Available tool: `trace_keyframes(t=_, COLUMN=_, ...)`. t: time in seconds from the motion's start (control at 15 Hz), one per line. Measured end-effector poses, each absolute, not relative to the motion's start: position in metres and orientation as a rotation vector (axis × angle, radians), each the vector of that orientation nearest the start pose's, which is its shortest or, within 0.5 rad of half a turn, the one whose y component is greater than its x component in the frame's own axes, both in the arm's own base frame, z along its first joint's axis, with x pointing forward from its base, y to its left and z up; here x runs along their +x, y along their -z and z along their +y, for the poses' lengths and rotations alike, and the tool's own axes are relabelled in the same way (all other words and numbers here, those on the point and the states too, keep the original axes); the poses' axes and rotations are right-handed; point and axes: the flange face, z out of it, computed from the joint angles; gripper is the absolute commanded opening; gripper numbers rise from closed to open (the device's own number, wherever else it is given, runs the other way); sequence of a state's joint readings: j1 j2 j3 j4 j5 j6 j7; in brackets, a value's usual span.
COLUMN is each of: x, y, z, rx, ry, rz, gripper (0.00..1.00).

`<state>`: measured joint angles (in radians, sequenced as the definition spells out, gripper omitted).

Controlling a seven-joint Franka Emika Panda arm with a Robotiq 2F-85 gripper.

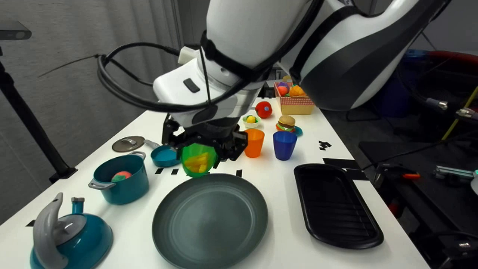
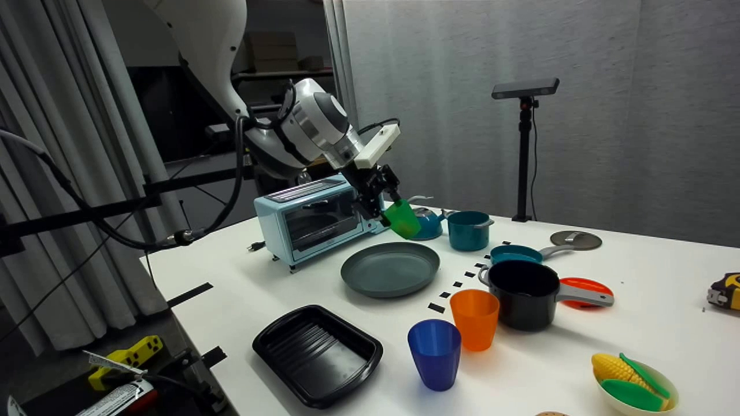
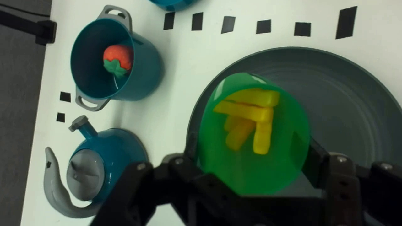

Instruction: Pour the things in the green cup onto the plate

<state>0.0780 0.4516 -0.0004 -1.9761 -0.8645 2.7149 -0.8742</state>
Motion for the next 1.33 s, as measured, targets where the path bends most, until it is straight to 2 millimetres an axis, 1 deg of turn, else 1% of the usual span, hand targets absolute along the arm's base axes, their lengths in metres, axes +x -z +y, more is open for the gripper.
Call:
trace_keyframes(t=0.13, x=0.634, y=-0.251, z=0.088, rx=1.596, ry=-0.055, rz=1.997, gripper=0.51)
trace_keyframes(t=0.33, x=0.641, y=-0.241, z=0.100, rx=1.404, ry=-0.008, rz=2.019, gripper=0.51)
trace_keyframes(t=0.47, x=0.643, y=-0.240, z=0.107, rx=1.280, ry=0.016, rz=2.016, gripper=0.51)
trace_keyframes(t=0.67, x=0.643, y=-0.243, z=0.112, rx=1.100, ry=0.041, rz=1.988, gripper=0.51)
trace_keyframes(t=0.87, x=0.641, y=-0.245, z=0.113, rx=0.963, ry=0.091, rz=1.935, gripper=0.51)
trace_keyframes(t=1.07, x=0.638, y=-0.245, z=0.117, rx=0.869, ry=0.148, rz=1.860, gripper=0.51)
trace_keyframes(t=1.2, x=0.631, y=-0.242, z=0.120, rx=0.824, ry=0.174, rz=1.809, gripper=0.51)
trace_keyframes(t=1.33, x=0.620, y=-0.235, z=0.121, rx=0.790, ry=0.196, rz=1.766, gripper=0.51)
